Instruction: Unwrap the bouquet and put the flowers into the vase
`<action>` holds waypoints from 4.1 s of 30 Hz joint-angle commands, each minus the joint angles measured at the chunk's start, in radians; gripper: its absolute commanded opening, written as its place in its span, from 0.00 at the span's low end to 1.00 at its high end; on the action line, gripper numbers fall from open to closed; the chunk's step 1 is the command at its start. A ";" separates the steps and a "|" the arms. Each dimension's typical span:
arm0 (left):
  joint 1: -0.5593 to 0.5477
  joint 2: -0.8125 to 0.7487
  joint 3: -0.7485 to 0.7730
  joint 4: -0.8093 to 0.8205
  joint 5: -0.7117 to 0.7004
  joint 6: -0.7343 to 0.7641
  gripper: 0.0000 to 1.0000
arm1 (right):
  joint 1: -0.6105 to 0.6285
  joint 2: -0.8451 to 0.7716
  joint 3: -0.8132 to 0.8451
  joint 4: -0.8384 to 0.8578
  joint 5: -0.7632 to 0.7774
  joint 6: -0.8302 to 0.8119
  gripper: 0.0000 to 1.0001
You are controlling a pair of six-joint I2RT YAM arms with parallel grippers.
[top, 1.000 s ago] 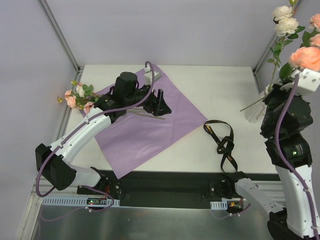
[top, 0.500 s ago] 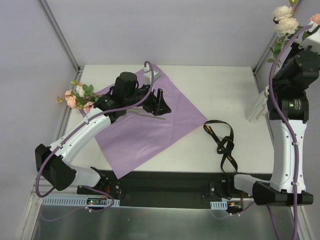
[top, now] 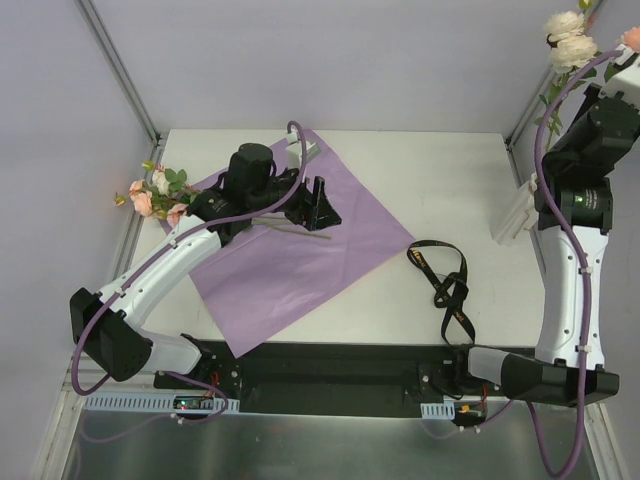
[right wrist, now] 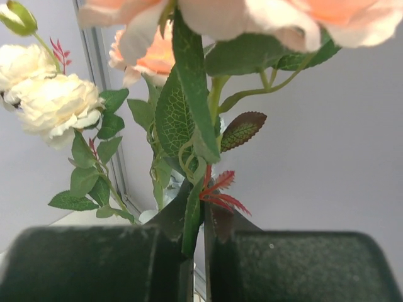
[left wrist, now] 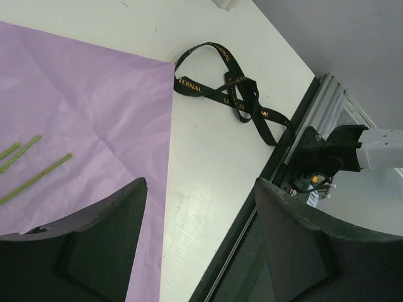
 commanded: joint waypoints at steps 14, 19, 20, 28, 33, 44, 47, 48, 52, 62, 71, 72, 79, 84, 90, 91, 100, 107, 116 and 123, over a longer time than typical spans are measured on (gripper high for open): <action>0.027 -0.008 0.013 0.010 0.017 0.000 0.68 | -0.036 -0.008 -0.188 0.054 -0.024 0.107 0.52; 0.028 -0.001 0.011 0.010 0.016 -0.001 0.68 | -0.036 -0.057 -0.233 -0.001 -0.018 0.166 0.78; 0.028 0.001 0.011 0.010 0.019 -0.006 0.69 | -0.036 -0.068 -0.233 -0.039 -0.014 0.178 0.83; 0.036 0.013 0.011 0.010 0.016 -0.014 0.68 | -0.031 -0.129 -0.238 -0.298 -0.046 0.401 0.96; 0.045 0.015 0.005 0.010 -0.019 -0.012 0.69 | 0.001 -0.261 -0.314 -0.395 -0.047 0.455 0.97; 0.105 0.061 -0.015 0.010 -0.116 -0.043 0.68 | 0.048 -0.503 -0.451 -0.627 -0.243 0.552 0.97; 0.128 0.068 -0.024 0.011 -0.186 -0.056 0.68 | 0.087 -0.538 -0.506 -0.638 -0.347 0.584 0.97; 0.129 0.070 -0.029 0.011 -0.214 -0.063 0.68 | 0.093 -0.546 -0.518 -0.641 -0.374 0.597 0.97; 0.140 0.071 -0.059 0.011 -0.378 -0.165 0.68 | 0.212 -0.586 -0.604 -0.633 -0.457 0.612 0.97; 0.391 0.032 -0.338 0.104 -0.400 -0.687 0.68 | 0.360 -0.652 -0.788 -0.586 -0.514 0.548 0.96; 0.407 0.113 -0.555 0.479 -0.449 -1.092 0.59 | 0.361 -0.706 -0.824 -0.575 -0.546 0.491 0.97; 0.405 0.152 -0.559 0.503 -0.455 -1.137 0.58 | 0.360 -0.710 -0.824 -0.575 -0.550 0.491 0.97; 0.407 0.278 -0.556 0.609 -0.581 -1.254 0.47 | 0.360 -0.743 -0.831 -0.567 -0.580 0.489 0.97; 0.409 0.317 -0.540 0.611 -0.641 -1.273 0.44 | 0.361 -0.747 -0.841 -0.563 -0.578 0.489 0.97; 0.415 0.349 -0.524 0.602 -0.658 -1.281 0.37 | 0.361 -0.740 -0.841 -0.553 -0.573 0.489 0.97; 0.415 0.350 -0.523 0.600 -0.658 -1.282 0.36 | 0.361 -0.732 -0.841 -0.550 -0.575 0.489 0.97; 0.419 0.374 -0.523 0.599 -0.662 -1.288 0.31 | 0.363 -0.715 -0.842 -0.541 -0.570 0.489 0.97; 0.421 0.377 -0.521 0.623 -0.659 -1.282 0.17 | 0.361 -0.712 -0.842 -0.546 -0.572 0.489 0.97; 0.421 0.392 -0.518 0.628 -0.647 -1.314 0.19 | 0.361 -0.715 -0.839 -0.550 -0.564 0.489 0.96; 0.421 0.403 -0.518 0.639 -0.642 -1.327 0.17 | 0.360 -0.715 -0.839 -0.556 -0.560 0.489 0.97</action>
